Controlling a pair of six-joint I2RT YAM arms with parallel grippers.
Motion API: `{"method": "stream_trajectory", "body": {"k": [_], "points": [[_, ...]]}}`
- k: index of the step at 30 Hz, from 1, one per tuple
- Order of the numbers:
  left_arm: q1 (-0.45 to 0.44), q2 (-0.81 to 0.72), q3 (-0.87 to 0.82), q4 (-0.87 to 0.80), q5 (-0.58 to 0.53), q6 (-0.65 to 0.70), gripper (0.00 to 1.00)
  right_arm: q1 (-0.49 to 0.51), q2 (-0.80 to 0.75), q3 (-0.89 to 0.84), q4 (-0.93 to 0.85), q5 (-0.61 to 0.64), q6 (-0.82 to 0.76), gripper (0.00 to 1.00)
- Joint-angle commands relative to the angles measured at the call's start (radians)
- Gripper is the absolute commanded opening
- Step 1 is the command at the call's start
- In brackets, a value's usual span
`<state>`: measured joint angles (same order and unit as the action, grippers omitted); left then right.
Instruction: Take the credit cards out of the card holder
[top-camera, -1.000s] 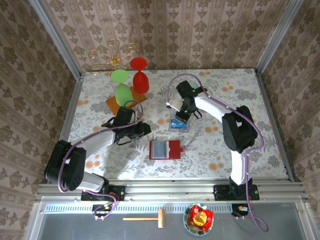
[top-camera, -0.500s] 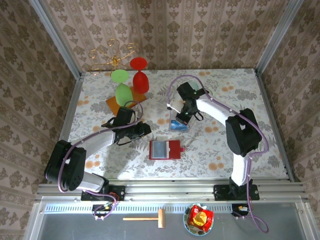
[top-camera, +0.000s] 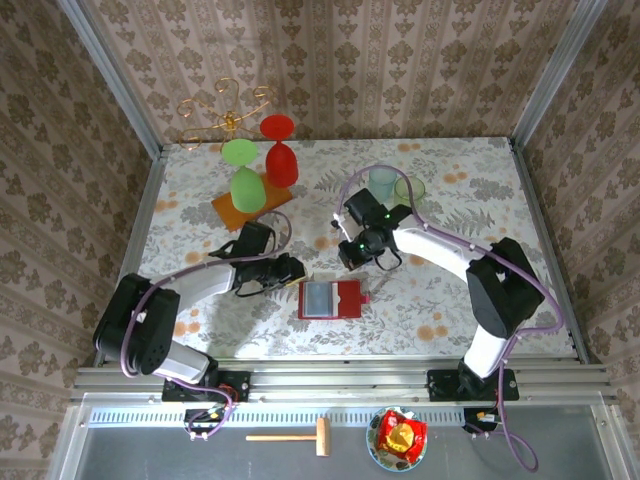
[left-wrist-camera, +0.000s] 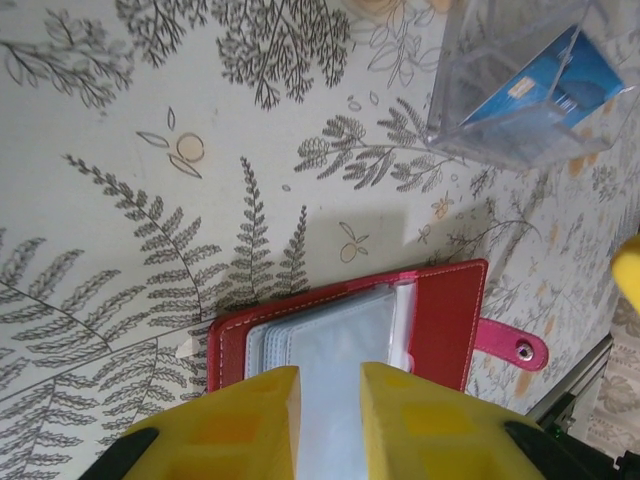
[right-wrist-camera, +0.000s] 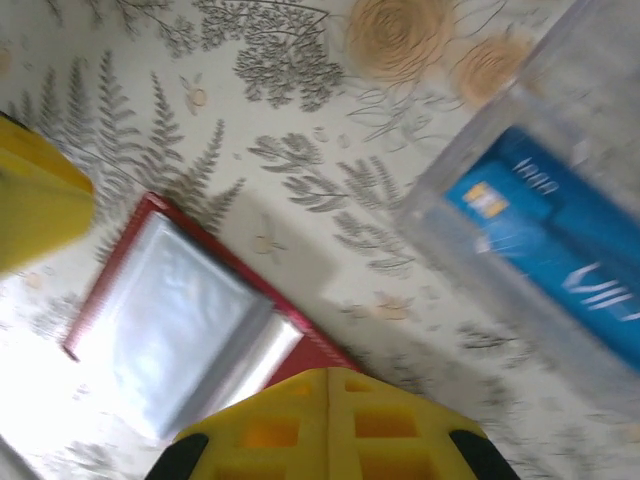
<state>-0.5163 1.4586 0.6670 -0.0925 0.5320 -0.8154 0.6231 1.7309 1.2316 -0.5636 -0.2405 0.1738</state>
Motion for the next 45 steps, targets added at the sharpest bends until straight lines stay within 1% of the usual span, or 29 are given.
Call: {"method": "stream_trajectory", "body": {"k": [1, 4, 7, 11, 16, 21, 25, 29, 32, 39, 45], "points": [[-0.014, 0.013, -0.027, 0.013, 0.025, 0.009, 0.22, 0.050, -0.048, -0.048, 0.100, -0.059, 0.317, 0.00], [-0.021, 0.013, -0.045, 0.020, 0.020, 0.006, 0.21, 0.098, -0.066, -0.088, 0.151, -0.056, 0.438, 0.00], [-0.025, 0.013, -0.071, 0.039, 0.017, -0.007, 0.20, 0.118, -0.079, -0.131, 0.196, -0.071, 0.541, 0.01], [-0.035, 0.006, -0.115, 0.066, 0.010, -0.026, 0.18, 0.118, -0.082, -0.162, 0.217, -0.102, 0.609, 0.01], [-0.056, 0.003, -0.156, 0.111, -0.005, -0.054, 0.14, 0.119, -0.093, -0.236, 0.354, -0.164, 0.683, 0.05], [-0.068, 0.000, -0.161, 0.104, -0.025, -0.059, 0.12, 0.119, -0.074, -0.260, 0.389, -0.193, 0.711, 0.15], [-0.068, -0.003, -0.161, 0.082, -0.040, -0.050, 0.11, 0.119, -0.058, -0.281, 0.451, -0.227, 0.750, 0.26], [-0.066, -0.004, -0.162, 0.076, -0.041, -0.047, 0.11, 0.121, -0.021, -0.293, 0.499, -0.266, 0.798, 0.31], [-0.066, -0.008, -0.164, 0.074, -0.044, -0.045, 0.11, 0.124, -0.009, -0.307, 0.523, -0.269, 0.818, 0.37], [-0.067, -0.013, -0.170, 0.073, -0.047, -0.044, 0.11, 0.124, 0.031, -0.300, 0.501, -0.277, 0.819, 0.40], [-0.064, -0.011, -0.169, 0.072, -0.046, -0.041, 0.11, 0.124, 0.053, -0.290, 0.450, -0.238, 0.805, 0.40]]}}
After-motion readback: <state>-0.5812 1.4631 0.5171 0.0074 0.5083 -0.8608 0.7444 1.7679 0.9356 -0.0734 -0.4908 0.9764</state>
